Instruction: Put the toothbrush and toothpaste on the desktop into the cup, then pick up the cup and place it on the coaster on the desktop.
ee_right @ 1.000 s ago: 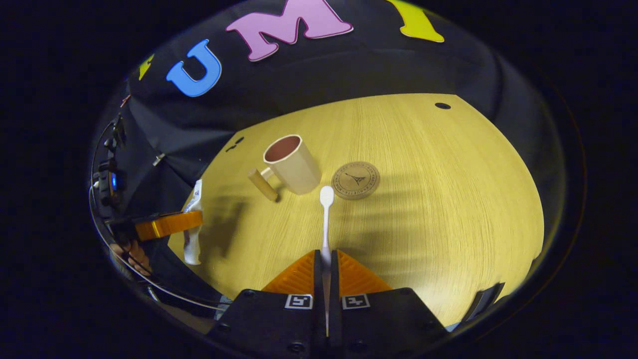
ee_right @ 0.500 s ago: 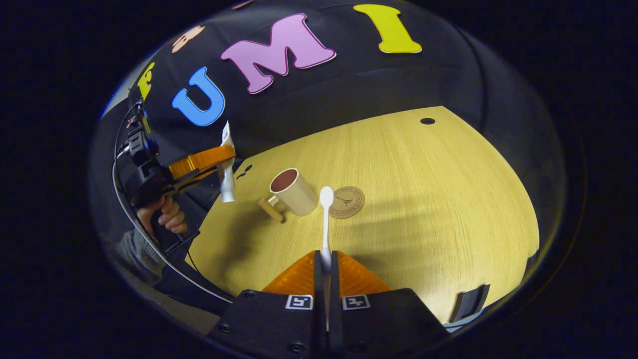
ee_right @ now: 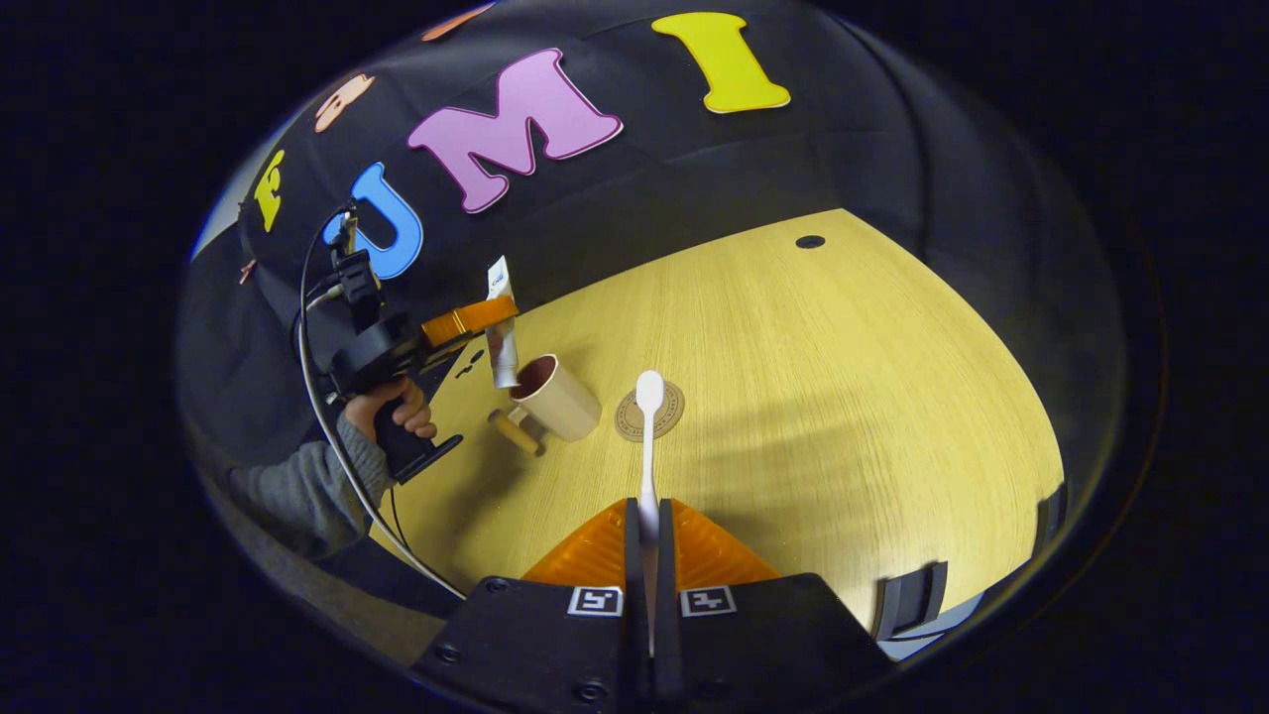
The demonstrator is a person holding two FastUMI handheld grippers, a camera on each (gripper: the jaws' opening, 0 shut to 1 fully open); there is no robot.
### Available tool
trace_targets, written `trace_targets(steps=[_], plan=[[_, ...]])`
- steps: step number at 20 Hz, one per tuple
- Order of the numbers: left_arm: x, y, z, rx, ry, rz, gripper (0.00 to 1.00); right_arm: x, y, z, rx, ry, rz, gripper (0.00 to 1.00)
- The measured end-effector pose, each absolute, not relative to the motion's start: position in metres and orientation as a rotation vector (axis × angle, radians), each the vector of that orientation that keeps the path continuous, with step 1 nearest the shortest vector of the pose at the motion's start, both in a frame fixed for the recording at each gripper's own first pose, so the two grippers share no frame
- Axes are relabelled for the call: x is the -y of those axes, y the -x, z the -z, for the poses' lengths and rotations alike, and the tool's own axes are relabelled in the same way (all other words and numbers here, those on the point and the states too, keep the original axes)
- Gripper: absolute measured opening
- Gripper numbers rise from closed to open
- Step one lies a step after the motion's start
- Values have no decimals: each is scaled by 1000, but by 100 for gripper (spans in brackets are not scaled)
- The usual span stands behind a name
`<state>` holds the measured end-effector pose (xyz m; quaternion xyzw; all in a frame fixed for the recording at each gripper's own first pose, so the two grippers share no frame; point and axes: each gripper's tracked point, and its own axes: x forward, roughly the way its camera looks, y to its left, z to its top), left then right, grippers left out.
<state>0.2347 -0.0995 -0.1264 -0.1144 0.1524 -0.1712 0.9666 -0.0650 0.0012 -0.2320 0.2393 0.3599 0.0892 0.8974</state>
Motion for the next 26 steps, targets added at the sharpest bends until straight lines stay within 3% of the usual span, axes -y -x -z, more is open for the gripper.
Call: trace_targets(steps=[8,14,15,16,18,19,20,21,23,24,25,26], plan=[[111,-244,160,-341,168,363,22,13,63,240,-741,-504,-153,7],[111,-232,177,-393,131,375,28,4,63,242,-732,-511,-153,6],[112,-228,180,-405,134,386,23,2,63,241,-729,-515,-155,6],[113,-224,182,-414,138,398,34,-1,64,241,-725,-516,-155,6],[109,-215,190,-440,123,399,43,-5,65,242,-723,-517,-158,6],[106,-210,192,-445,112,397,58,-8,66,242,-722,-519,-162,6],[104,-206,190,-438,107,397,60,-11,66,241,-718,-523,-165,6],[102,-202,188,-433,102,398,53,-15,66,239,-713,-529,-169,6],[97,-192,183,-428,95,399,57,-24,61,233,-694,-541,-185,6],[91,-188,180,-425,90,391,50,-28,58,228,-682,-546,-196,6],[86,-183,178,-420,86,379,62,-34,53,223,-667,-553,-209,6],[80,-178,175,-418,81,368,64,-40,49,215,-649,-559,-225,6]])
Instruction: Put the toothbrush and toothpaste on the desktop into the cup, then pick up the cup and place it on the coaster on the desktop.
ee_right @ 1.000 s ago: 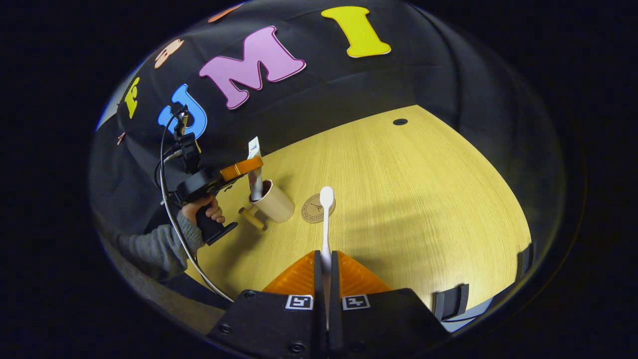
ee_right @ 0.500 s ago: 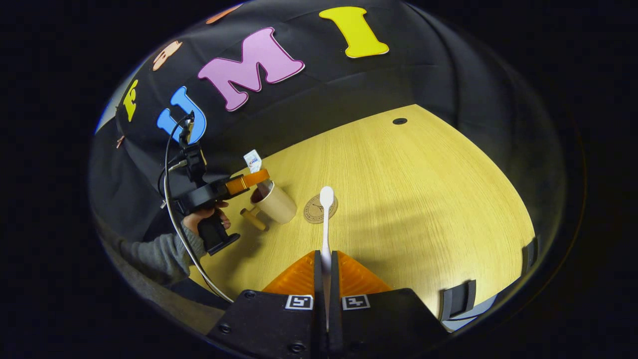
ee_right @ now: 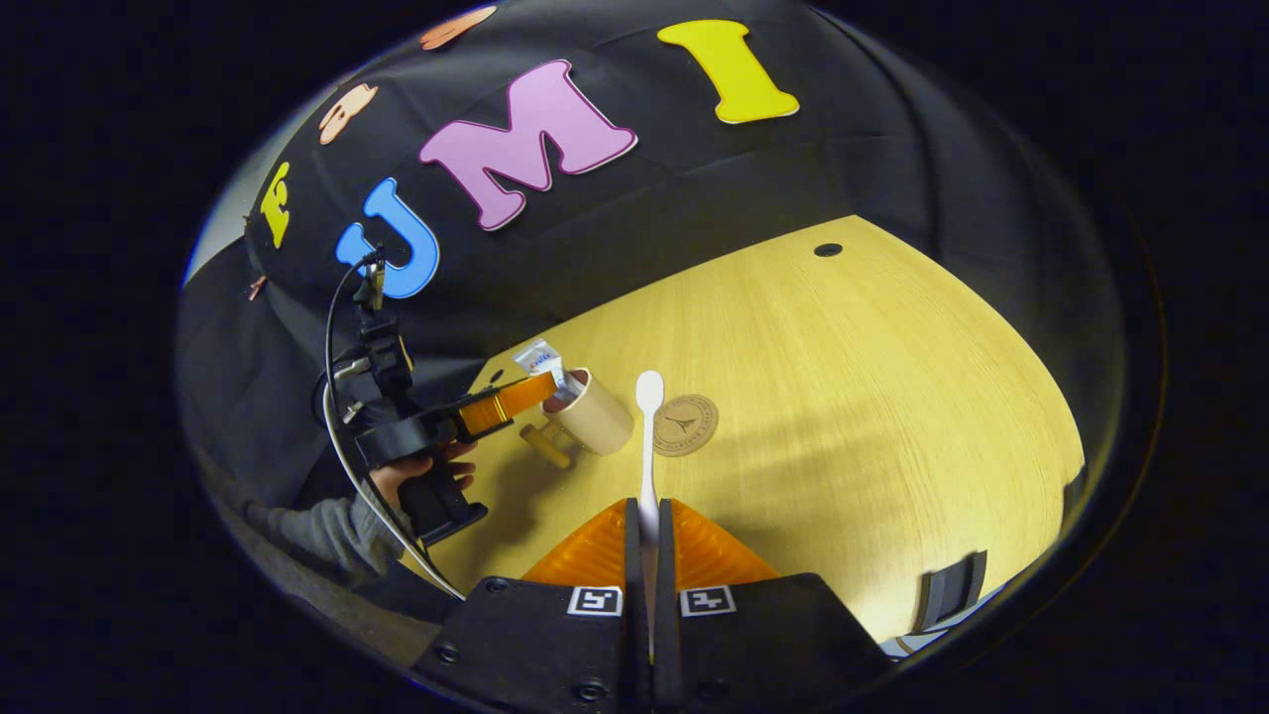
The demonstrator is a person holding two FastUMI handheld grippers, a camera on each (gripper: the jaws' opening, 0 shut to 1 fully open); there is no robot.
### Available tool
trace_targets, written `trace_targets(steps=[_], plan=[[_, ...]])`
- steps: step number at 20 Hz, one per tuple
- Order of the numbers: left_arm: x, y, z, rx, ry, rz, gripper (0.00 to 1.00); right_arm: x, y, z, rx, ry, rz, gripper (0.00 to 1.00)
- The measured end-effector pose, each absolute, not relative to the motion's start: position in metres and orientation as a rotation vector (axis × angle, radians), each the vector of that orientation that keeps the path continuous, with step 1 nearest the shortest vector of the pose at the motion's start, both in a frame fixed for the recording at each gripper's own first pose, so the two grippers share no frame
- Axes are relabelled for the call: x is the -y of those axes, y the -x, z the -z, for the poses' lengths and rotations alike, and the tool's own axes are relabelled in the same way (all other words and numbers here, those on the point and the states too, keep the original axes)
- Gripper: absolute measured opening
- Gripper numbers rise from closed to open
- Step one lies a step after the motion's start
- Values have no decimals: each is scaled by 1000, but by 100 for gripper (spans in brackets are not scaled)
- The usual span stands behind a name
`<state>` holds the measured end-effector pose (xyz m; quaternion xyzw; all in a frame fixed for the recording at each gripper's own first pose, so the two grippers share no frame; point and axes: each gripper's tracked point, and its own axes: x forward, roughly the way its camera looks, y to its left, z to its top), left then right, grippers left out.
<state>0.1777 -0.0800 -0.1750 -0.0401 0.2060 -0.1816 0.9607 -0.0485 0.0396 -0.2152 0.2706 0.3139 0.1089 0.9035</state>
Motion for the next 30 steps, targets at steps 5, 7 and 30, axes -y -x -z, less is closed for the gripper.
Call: trace_targets(steps=[5,7,30], plan=[[45,-137,164,-422,84,319,73,-68,13,181,-557,-545,-322,6],[33,-118,163,-429,99,303,68,-82,-7,167,-525,-542,-363,6],[-32,4,164,-577,272,74,70,-136,-193,190,-337,-727,-306,6]])
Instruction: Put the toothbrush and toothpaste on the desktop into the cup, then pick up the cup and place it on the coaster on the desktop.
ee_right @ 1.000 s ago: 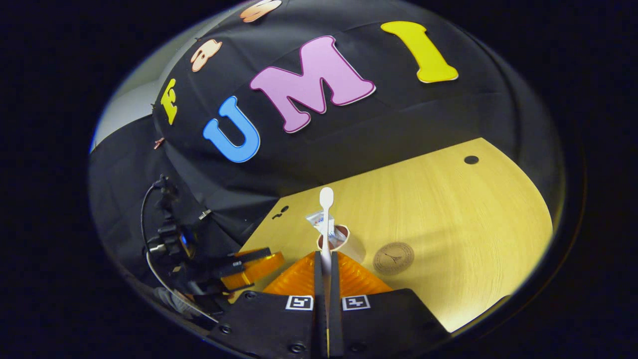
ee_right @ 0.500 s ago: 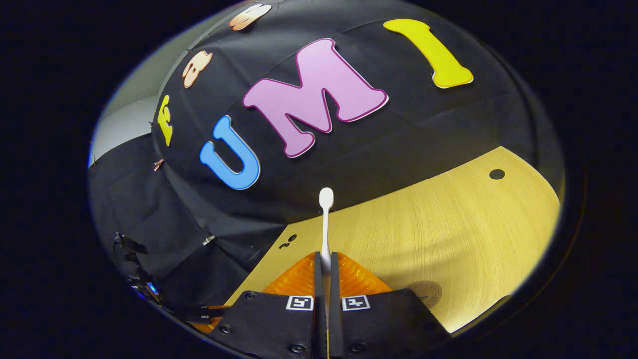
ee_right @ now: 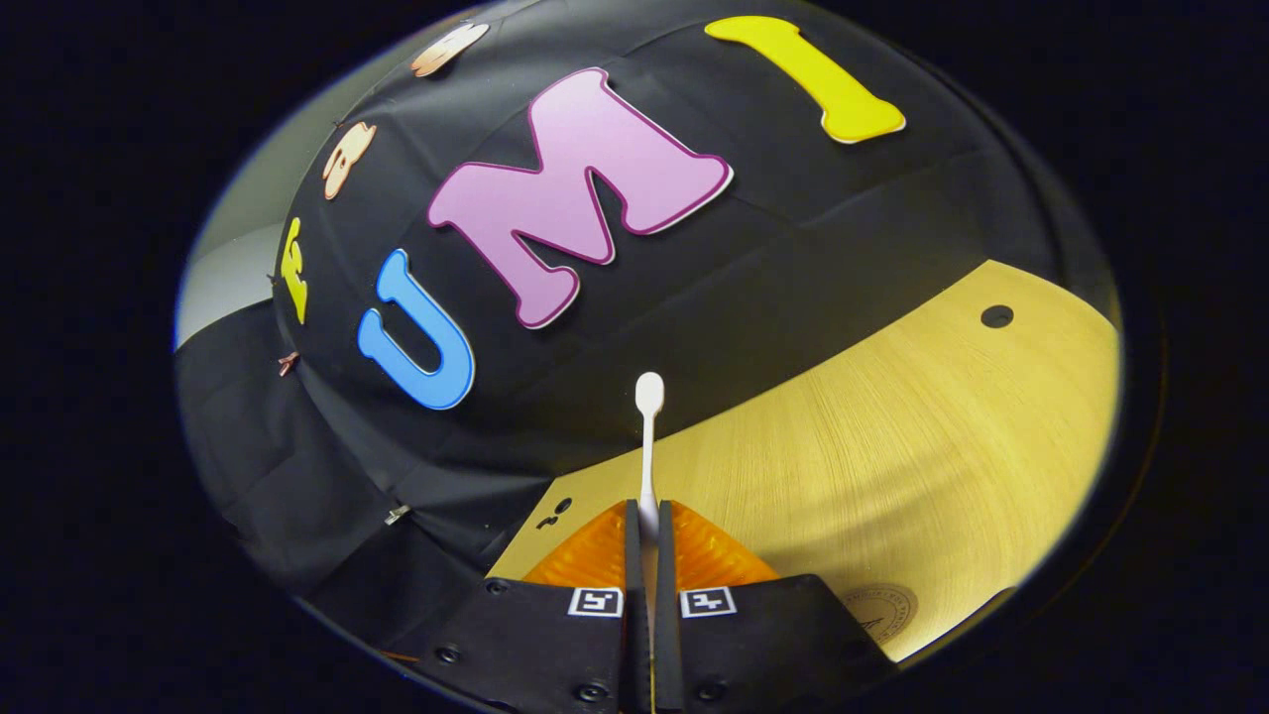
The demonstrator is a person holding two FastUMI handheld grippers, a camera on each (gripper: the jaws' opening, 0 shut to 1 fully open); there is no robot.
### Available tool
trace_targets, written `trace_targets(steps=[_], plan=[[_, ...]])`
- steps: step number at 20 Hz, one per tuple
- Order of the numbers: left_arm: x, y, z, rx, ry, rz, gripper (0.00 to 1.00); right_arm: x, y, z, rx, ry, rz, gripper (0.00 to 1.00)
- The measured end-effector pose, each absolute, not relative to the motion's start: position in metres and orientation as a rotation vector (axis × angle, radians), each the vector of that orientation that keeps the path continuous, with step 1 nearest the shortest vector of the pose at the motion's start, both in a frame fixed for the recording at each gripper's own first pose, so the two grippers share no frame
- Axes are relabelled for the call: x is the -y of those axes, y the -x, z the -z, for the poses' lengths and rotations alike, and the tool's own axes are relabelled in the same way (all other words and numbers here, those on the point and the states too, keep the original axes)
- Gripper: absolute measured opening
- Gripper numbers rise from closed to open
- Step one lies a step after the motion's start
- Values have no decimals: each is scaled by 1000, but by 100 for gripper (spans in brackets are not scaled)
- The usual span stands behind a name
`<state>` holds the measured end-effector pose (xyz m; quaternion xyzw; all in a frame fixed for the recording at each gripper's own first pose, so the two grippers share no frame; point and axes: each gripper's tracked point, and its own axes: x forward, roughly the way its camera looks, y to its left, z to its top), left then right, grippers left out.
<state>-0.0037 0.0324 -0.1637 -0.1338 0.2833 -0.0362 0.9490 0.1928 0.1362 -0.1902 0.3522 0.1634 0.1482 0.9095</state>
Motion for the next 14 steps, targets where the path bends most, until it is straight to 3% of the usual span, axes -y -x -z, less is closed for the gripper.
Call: trace_targets(steps=[14], plan=[[-38,25,171,-609,217,151,70,-135,-180,232,-331,-683,-211,7]])
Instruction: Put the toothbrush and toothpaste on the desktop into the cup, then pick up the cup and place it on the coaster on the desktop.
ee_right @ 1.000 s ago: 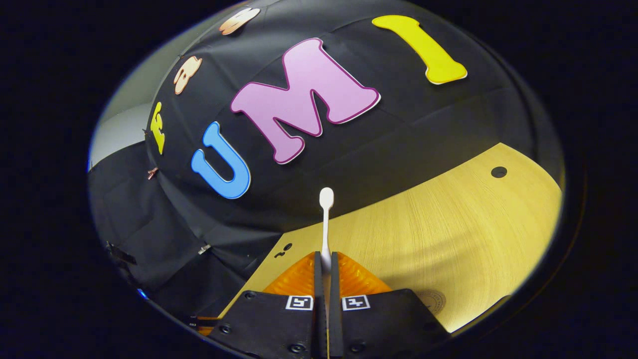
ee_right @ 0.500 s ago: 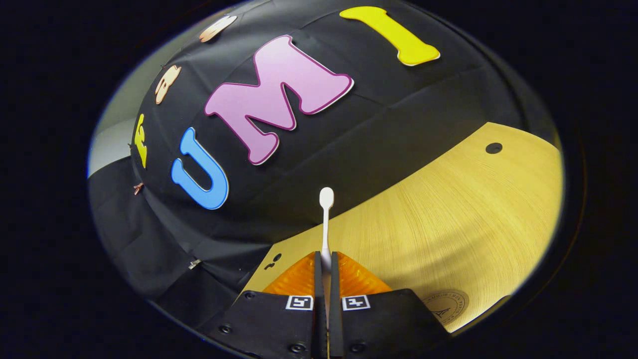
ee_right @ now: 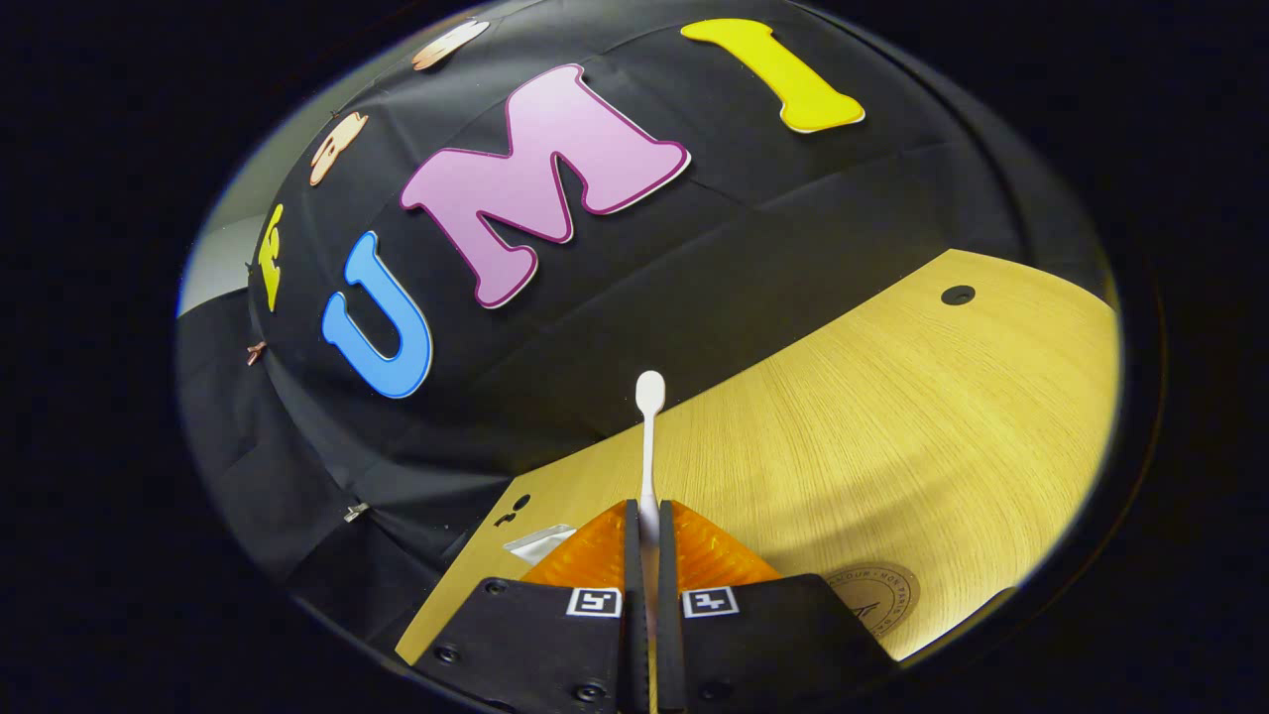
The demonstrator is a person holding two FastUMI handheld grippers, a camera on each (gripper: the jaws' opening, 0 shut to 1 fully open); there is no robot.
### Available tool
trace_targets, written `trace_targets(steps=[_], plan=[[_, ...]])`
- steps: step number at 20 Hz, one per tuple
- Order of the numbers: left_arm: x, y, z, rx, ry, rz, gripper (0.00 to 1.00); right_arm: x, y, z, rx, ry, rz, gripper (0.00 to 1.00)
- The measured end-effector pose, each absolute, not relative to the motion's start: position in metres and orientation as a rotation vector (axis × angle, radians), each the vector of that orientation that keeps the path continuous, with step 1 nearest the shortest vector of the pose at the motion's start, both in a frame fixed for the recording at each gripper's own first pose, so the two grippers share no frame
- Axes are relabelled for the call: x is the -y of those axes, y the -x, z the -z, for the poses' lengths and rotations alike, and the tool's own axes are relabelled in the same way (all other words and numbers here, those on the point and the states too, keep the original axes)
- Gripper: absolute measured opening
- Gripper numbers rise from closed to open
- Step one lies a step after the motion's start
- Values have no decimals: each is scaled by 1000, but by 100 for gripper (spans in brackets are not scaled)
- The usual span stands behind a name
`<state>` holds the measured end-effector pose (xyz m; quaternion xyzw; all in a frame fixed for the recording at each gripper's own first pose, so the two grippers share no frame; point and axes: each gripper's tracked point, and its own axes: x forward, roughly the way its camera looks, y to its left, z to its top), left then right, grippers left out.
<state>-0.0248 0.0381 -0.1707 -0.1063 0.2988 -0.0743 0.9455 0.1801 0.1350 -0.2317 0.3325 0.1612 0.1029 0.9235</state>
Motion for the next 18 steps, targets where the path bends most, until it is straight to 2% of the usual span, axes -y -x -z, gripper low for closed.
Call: trace_targets(steps=[14,18], plan=[[-23,23,166,-601,258,178,70,-145,-130,238,-436,-647,-253,12],[-19,18,167,-614,263,194,70,-159,-112,249,-504,-621,-294,21]])
